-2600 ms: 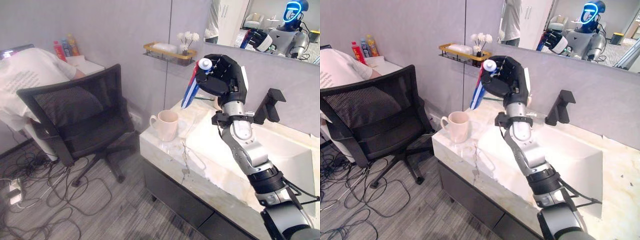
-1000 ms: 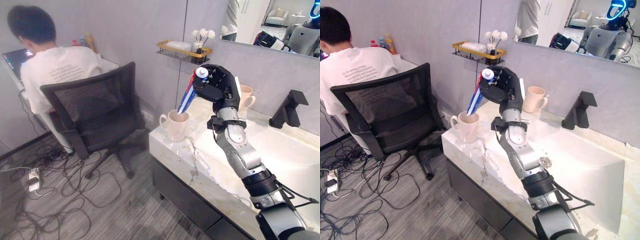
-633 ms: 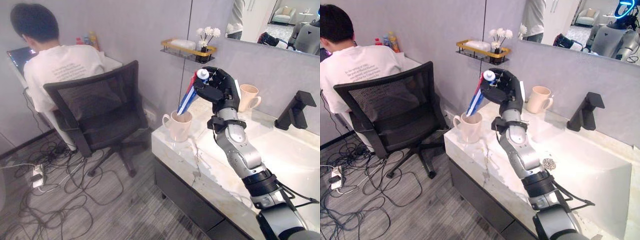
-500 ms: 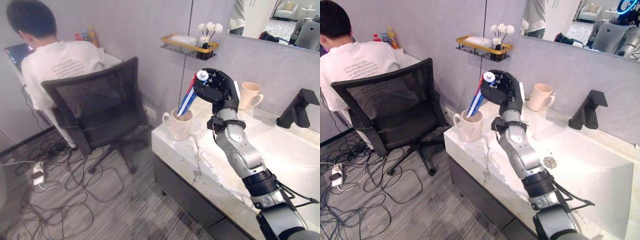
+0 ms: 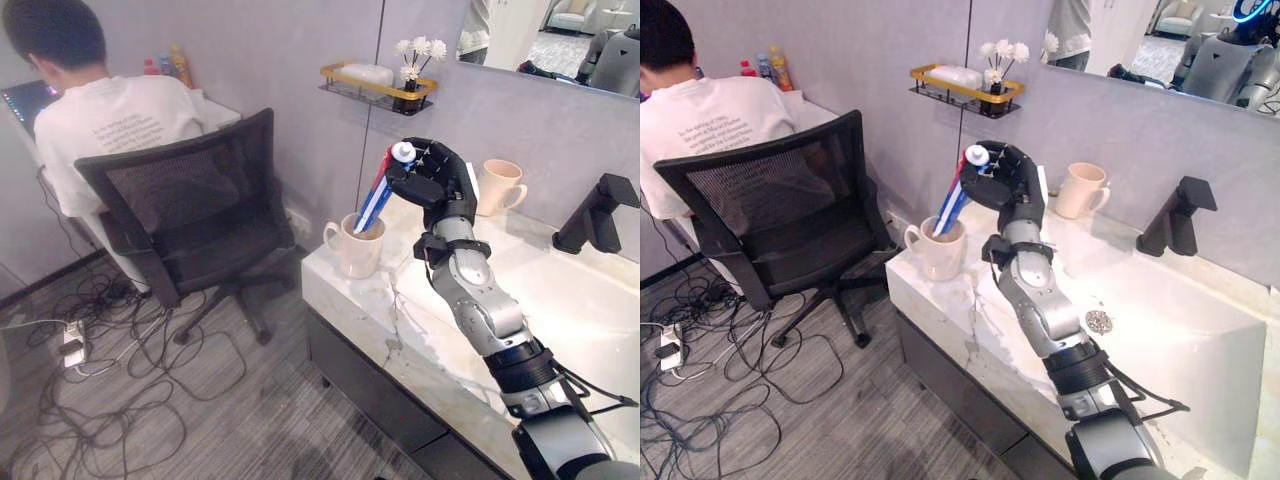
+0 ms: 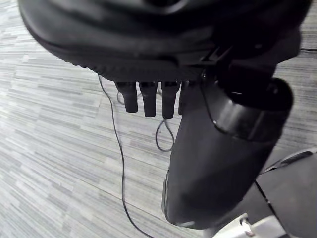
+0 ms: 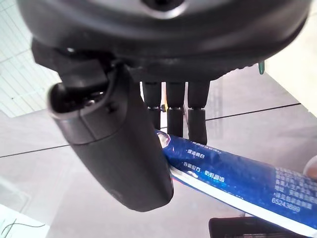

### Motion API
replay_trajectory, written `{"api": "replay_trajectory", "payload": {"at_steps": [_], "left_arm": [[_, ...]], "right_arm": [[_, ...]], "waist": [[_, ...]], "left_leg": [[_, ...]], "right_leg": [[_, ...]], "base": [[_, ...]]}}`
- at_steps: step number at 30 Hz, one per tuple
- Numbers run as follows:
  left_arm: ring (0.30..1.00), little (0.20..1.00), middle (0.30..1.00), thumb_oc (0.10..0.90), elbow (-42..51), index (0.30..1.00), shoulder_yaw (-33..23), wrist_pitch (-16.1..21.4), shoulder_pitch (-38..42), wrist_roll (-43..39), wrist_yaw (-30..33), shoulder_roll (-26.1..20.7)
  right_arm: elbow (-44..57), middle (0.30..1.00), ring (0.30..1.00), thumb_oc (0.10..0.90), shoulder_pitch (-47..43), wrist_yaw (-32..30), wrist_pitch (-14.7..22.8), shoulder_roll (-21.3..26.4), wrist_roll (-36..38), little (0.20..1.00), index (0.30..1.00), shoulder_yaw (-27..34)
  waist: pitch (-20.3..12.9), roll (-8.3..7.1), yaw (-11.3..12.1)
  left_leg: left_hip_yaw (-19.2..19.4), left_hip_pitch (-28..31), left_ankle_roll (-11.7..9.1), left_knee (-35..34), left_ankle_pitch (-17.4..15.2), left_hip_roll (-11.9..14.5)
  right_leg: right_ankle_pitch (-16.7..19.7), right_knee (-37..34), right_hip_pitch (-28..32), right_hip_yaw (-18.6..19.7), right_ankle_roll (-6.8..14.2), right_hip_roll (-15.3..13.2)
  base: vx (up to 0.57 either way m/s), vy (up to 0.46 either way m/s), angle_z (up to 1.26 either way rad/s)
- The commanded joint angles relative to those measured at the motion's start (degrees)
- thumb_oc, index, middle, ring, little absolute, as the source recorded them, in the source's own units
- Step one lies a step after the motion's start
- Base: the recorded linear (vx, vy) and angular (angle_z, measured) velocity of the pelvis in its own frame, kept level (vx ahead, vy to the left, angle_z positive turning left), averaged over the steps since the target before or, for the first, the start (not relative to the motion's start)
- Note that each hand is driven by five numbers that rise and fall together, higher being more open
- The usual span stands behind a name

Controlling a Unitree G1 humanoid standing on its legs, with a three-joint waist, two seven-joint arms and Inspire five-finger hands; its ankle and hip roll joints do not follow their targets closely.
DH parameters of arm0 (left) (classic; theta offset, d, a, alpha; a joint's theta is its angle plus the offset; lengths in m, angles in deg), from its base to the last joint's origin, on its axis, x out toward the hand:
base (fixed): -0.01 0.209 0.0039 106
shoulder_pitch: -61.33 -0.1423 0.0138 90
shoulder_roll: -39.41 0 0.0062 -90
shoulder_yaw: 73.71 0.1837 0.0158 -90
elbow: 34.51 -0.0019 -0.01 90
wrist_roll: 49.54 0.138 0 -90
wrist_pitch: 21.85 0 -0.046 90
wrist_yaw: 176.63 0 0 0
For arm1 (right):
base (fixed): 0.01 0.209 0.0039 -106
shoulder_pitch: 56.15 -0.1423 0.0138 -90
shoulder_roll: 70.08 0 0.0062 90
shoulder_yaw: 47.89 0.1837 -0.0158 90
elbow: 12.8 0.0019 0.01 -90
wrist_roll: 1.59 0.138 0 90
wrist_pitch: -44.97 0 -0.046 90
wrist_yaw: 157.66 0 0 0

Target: Organize the bathroom.

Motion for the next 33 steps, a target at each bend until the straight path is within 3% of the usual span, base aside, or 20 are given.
{"api": "replay_trajectory", "payload": {"at_steps": [1,24,33], "left_arm": [[0.900,0.900,0.900,0.800,-5.2,0.900,1.4,-3.6,0.9,1.3,0.0,-3.4],[0.900,0.900,0.900,0.800,-5.5,0.900,1.8,-4.1,2.5,1.2,-0.8,-2.3],[0.900,0.900,0.900,0.800,-5.9,0.900,1.9,-4.7,2.8,1.3,-0.4,-2.6]], "right_arm": [[8.6,0.300,0.300,0.400,-12.8,1.8,5.2,-2.7,0.0,0.300,0.300,5.2],[13.6,0.300,0.300,0.400,-11.2,4.0,3.6,-2.8,-0.1,0.300,0.300,5.5],[12.9,0.300,0.300,0.400,-10.7,3.4,4.5,-3.1,-0.5,0.300,0.300,5.5]], "waist": [[-3.1,-3.65,-1.7],[-2.6,-4.52,-2.5],[-2.1,-5.06,-2.1]], "left_leg": [[2.2,0.1,3.6,7.4,-7.7,-3.5],[3.2,-1.1,4.4,11.9,-9.8,-3.7],[2.7,-1.6,4.5,11.8,-9.7,-3.7]], "right_leg": [[-7.7,9.5,-1.4,6.1,0.7,2.1],[-7.5,11.0,-2.3,7.1,0.9,1.3],[-7.5,11.1,-2.6,7.2,1.0,1.3]], "base": [[0.00,0.000,0.00],[-0.02,0.031,-0.03],[-0.01,-0.011,0.00]]}}
